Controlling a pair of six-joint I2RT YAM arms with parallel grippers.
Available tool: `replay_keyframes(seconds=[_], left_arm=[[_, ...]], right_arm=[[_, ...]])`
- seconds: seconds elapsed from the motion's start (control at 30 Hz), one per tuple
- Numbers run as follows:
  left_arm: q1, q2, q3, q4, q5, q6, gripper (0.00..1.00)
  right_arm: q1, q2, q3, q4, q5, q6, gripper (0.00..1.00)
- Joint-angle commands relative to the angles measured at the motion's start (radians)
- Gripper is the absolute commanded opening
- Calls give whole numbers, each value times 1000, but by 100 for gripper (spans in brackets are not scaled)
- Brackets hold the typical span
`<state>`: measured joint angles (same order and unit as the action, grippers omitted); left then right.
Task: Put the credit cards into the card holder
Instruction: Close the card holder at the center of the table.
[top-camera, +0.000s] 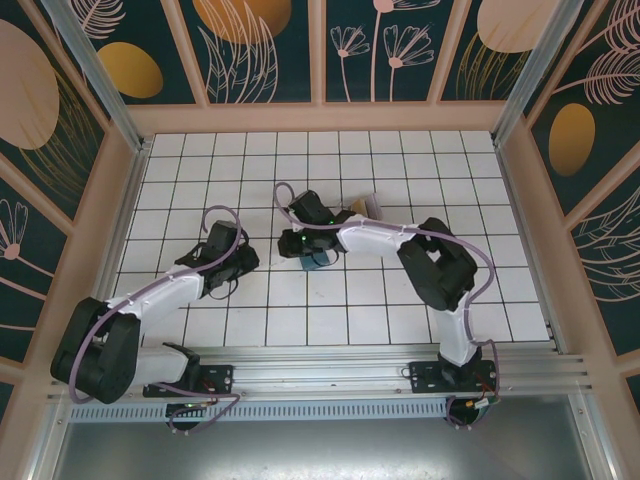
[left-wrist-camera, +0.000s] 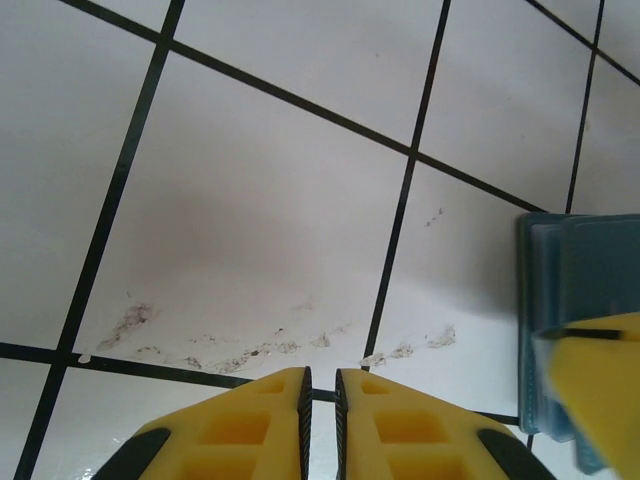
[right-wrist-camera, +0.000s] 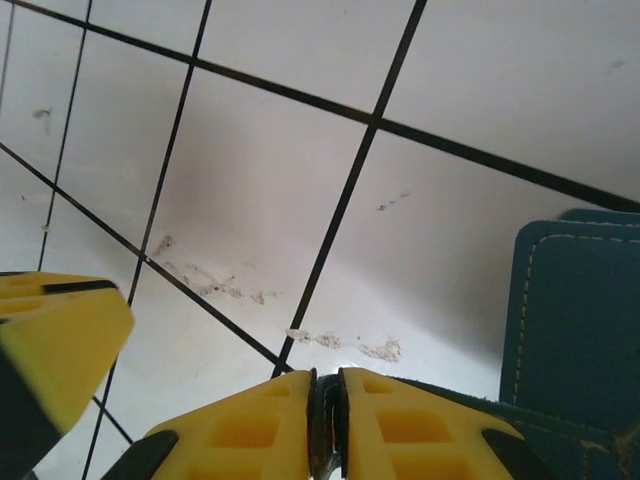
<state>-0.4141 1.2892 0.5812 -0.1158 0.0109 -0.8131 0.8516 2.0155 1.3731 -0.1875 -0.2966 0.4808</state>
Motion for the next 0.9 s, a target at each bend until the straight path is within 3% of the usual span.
replay_keyframes(seconds=[0.0,0.17,0.27,0.47,0.7,0.87], left_arm=[[0,-23,-7,14,7,2,18],[0,-34,17,22,38,20,19],[0,-37,38,17,53,44,20],[0,-36,132,-48,27,95,20],[-6,59,222,70,264,40,21],[-110,164,351,70,242,49,20]], right_arm=[[23,44,85,-11,-27,-8,18],[21,38,116,-48,-6,-30,37],[3,-3,108,-57,-35,-21,44],[-58,-162,60,-58,-53,-1,47],[-163,-259,-106,-38,6,-2,45],[-177,-270,-210,13,19,15,44]])
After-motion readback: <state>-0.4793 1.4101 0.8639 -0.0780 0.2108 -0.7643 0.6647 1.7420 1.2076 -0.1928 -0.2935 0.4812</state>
